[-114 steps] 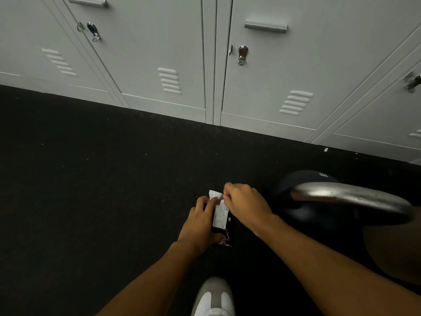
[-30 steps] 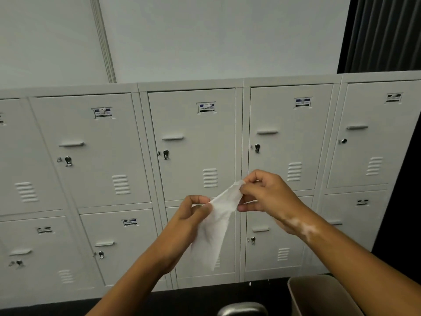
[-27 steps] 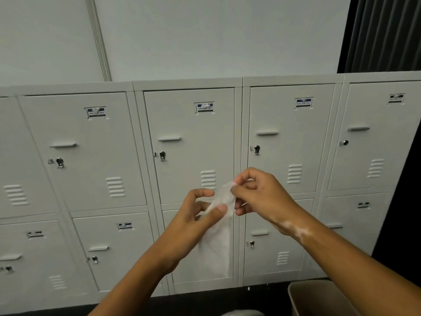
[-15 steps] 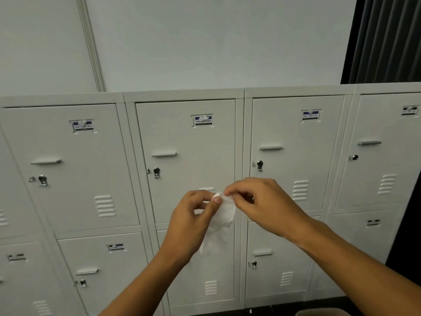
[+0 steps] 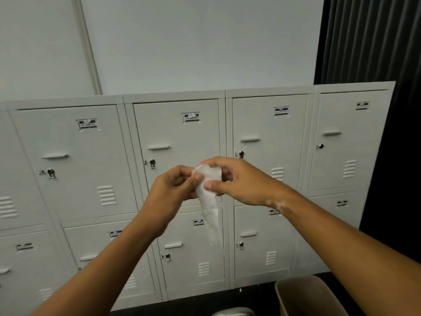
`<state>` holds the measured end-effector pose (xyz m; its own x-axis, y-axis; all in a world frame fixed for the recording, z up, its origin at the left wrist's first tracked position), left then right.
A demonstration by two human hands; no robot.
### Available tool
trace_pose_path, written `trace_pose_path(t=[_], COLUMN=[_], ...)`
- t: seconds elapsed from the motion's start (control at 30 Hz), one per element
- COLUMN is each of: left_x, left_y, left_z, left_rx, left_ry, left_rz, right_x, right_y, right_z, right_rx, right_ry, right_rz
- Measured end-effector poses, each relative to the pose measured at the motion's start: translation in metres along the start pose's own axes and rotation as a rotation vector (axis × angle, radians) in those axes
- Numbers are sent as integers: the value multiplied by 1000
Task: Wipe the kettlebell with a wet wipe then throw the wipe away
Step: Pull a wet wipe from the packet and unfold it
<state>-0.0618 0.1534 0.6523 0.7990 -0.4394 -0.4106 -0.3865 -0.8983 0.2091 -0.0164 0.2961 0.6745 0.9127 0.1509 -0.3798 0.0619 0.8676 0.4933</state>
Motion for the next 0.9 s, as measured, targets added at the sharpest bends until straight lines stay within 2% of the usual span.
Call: trace_pose_path(t=[0.13,0.23,0.33,0.4,0.5,0.57,0.63,0.77,0.9], left_x=[3,6,13,19,28,32,35,42,45], left_y=[-2,-1,3,4,-1,0,6,23,46], left_z=[-14,-21,-28,-34,-41,-41,-37,-26,-15], left_rx=[-29,-55,-73,-99,-165,-169,-133,-69,-129], left_ry=[-15,-8,-5,-15,-35,-33,-18,57,108], left_rz=[2,-24,-77,-108,-78,-48,-34,-54,-185], right_x=[9,15,25,26,18,13,9,9,14], right_y=[20,24,20,9,-3,-7,-8,-8,-15], right_z=[16,40,61,63,52,48,47,43,29], right_rx=[171,324,376,359,235,72,29,224,616], right_ry=[87,239,335,271,60,12,20,65,37], right_rz=[-158,-249,-342,-319,-273,-230,-206,-172,-29])
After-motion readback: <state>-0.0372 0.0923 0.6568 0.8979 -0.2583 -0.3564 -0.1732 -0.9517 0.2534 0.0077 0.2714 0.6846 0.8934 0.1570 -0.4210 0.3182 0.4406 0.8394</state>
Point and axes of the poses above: each hand's wrist, its own x-axis away from the middle knuckle, its own y-axis out of the back of the hand, z = x × y, the point moved 9 cm from there along -x, towards the middle knuckle, and after that the axes turned 8 degrees about -x, right-handed, at the moved point
